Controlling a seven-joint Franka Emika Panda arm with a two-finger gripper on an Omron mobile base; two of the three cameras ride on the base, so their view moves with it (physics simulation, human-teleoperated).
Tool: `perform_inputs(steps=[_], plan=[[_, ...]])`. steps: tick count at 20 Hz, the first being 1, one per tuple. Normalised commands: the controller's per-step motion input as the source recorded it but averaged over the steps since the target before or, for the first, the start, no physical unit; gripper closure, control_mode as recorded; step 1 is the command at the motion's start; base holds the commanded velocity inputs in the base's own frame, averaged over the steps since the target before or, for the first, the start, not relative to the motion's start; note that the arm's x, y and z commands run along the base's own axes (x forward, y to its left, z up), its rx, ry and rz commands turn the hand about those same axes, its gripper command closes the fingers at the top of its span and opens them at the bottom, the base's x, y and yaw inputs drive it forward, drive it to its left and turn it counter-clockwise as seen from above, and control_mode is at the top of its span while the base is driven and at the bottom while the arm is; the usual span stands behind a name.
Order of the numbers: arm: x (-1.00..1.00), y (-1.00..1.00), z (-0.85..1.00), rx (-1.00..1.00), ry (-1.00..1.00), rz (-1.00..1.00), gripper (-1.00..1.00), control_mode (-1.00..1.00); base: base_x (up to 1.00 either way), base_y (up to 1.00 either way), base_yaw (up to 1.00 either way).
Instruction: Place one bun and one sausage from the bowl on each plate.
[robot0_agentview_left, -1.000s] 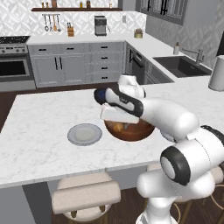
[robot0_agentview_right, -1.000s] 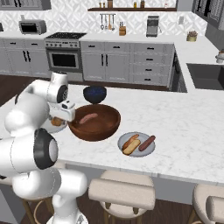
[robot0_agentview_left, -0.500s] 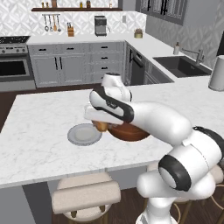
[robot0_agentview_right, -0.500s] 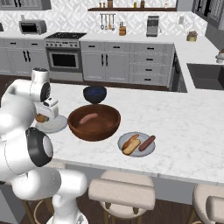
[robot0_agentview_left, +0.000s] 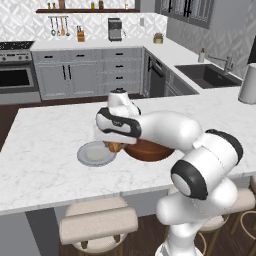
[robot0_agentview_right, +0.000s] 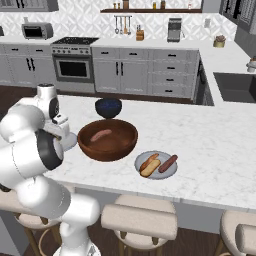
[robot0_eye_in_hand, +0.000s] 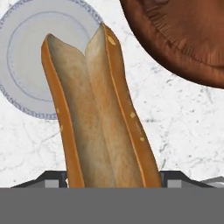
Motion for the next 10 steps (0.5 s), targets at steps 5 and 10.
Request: perform_inputs(steps=[5, 10], plan=[[0.00, 0.00, -0.39, -0.05, 0.00, -0.01, 1.00, -1.00, 0.00, 0.00, 0.00], [0.30, 0.00, -0.09, -0.02, -0.07, 0.00, 1.00, -1.00, 0.00, 0.00, 0.00]])
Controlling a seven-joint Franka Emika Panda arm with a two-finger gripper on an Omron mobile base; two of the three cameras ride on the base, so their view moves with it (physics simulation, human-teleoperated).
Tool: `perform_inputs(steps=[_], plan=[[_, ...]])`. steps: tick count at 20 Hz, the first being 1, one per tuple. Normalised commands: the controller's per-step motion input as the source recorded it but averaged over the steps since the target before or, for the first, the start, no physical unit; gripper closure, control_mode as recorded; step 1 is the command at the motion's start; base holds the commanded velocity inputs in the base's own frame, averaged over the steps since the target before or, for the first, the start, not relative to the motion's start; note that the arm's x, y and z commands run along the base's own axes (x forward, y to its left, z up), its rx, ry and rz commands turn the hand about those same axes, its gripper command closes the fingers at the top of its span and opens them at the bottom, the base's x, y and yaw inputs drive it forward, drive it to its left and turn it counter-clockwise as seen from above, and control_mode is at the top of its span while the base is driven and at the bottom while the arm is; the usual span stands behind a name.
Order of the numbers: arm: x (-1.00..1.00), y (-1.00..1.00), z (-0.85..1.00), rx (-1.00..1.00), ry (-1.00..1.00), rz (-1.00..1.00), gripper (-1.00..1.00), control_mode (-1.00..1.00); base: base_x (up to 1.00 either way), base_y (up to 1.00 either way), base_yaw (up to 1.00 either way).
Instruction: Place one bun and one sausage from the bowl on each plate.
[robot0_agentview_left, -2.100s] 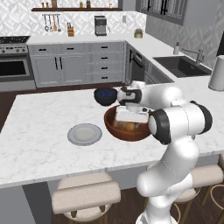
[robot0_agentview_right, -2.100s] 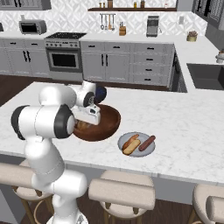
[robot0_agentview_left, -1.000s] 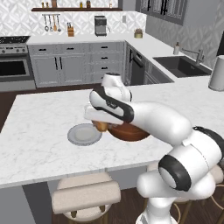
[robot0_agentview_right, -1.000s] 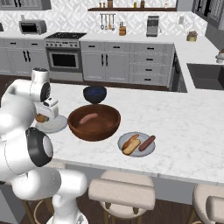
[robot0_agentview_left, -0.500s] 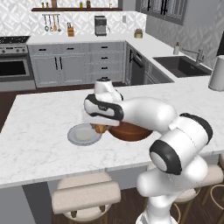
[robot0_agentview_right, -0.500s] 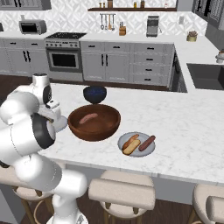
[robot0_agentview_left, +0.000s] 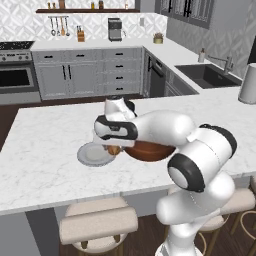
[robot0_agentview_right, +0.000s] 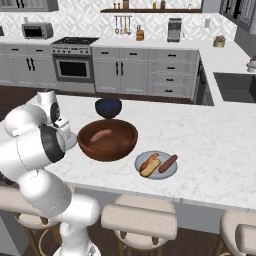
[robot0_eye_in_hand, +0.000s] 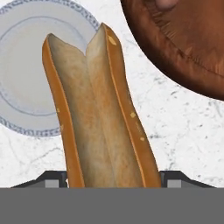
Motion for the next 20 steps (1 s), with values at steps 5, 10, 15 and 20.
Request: perform_inputs(steps=[5, 10, 15, 20], plan=[[0.28, 0.11, -0.36, -0.04, -0.09, 0.00, 1.00, -1.00, 0.00, 0.00, 0.00], [0.12, 0.19, -0.27, -0.01, -0.02, 0.00, 1.00, -1.00, 0.00, 0.00, 0.00], [0.28, 0.05, -0.17, 0.00, 0.00, 0.00, 1.00, -1.00, 0.00, 0.00, 0.00], [0.32, 0.06, -0.19, 0.00, 0.00, 0.00, 1.00, -1.00, 0.00, 0.00, 0.00]])
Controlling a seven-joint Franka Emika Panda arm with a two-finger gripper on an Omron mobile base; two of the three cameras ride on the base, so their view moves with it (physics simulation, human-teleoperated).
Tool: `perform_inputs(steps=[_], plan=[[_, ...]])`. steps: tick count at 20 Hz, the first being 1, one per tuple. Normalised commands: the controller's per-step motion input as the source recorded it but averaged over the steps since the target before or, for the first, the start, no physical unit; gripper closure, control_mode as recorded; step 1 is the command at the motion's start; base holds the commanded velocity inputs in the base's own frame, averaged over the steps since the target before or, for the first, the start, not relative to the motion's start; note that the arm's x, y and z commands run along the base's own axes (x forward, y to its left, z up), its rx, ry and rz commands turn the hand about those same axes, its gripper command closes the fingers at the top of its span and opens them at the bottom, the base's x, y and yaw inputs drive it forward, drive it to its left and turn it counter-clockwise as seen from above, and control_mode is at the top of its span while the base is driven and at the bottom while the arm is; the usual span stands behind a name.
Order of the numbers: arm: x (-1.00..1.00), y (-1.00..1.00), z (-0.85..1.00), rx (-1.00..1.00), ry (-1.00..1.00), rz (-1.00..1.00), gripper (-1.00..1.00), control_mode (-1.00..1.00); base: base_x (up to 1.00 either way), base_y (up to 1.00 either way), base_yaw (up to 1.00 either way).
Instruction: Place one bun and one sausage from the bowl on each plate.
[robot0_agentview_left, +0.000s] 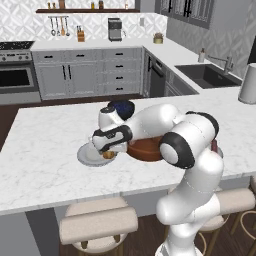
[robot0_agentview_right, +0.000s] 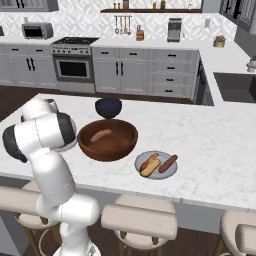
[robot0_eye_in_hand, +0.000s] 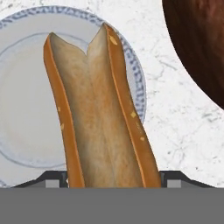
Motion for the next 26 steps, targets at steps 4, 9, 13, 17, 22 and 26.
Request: perform_inputs(steps=[4, 9, 13, 17, 22, 26], plan=[[0.25, 0.06, -0.21, -0.01, -0.02, 0.00, 1.00, -1.00, 0.00, 0.00, 0.00], [0.04, 0.04, -0.04, -0.01, -0.01, -0.01, 1.00, -1.00, 0.00, 0.00, 0.00], [0.00, 0.00, 0.00, 0.00, 0.00, 0.00, -1.00, -1.00, 0.00, 0.00, 0.00], [0.00, 0.00, 0.00, 0.00, 0.00, 0.00, -1.00, -1.00, 0.00, 0.00, 0.00], [0.00, 0.00, 0.00, 0.00, 0.00, 0.00, -1.00, -1.00, 0.00, 0.00, 0.00], [-0.26, 0.00, 0.24, 0.00, -0.02, -0.01, -1.00, -1.00, 0.00, 0.00, 0.00]])
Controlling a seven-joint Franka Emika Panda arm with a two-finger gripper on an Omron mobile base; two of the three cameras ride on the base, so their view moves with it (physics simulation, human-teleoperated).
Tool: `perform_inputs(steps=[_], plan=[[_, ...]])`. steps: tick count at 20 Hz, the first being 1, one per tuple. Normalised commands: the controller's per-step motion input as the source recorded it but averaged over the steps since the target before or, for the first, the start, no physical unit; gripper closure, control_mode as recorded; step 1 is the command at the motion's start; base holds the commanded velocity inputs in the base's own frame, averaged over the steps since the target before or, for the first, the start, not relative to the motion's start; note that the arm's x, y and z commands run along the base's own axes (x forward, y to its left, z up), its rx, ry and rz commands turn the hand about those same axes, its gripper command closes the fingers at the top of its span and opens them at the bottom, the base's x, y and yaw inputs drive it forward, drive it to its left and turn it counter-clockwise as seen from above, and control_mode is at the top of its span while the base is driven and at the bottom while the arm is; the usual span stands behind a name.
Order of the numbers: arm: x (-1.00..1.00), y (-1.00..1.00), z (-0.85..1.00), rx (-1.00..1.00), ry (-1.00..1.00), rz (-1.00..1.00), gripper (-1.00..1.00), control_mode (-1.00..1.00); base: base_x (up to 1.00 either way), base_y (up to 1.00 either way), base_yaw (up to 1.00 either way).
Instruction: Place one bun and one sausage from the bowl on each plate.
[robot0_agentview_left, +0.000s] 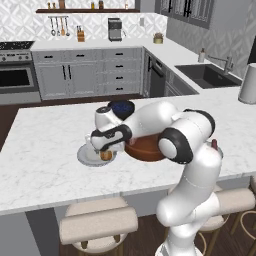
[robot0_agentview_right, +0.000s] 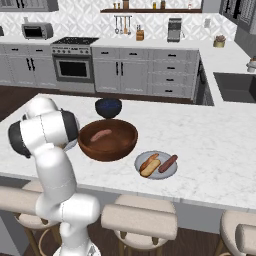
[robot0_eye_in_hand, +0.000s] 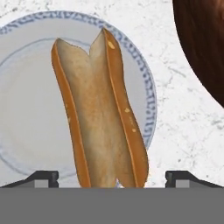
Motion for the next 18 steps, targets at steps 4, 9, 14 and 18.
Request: perform_inputs(steps=[4, 9, 14, 18], plan=[[-0.57, -0.12, 0.59, 0.00, -0.03, -0.09, -1.00, -1.00, 0.00, 0.00, 0.00], [-0.36, -0.57, 0.53, 0.07, -0.02, -0.14, -1.00, -1.00, 0.00, 0.00, 0.00], [-0.04, -0.95, 0.43, 0.15, 0.00, -0.12, -1.00, -1.00, 0.00, 0.00, 0.00], [0.23, -0.84, 0.19, 0.17, 0.00, -0.09, -1.00, -1.00, 0.00, 0.00, 0.00]])
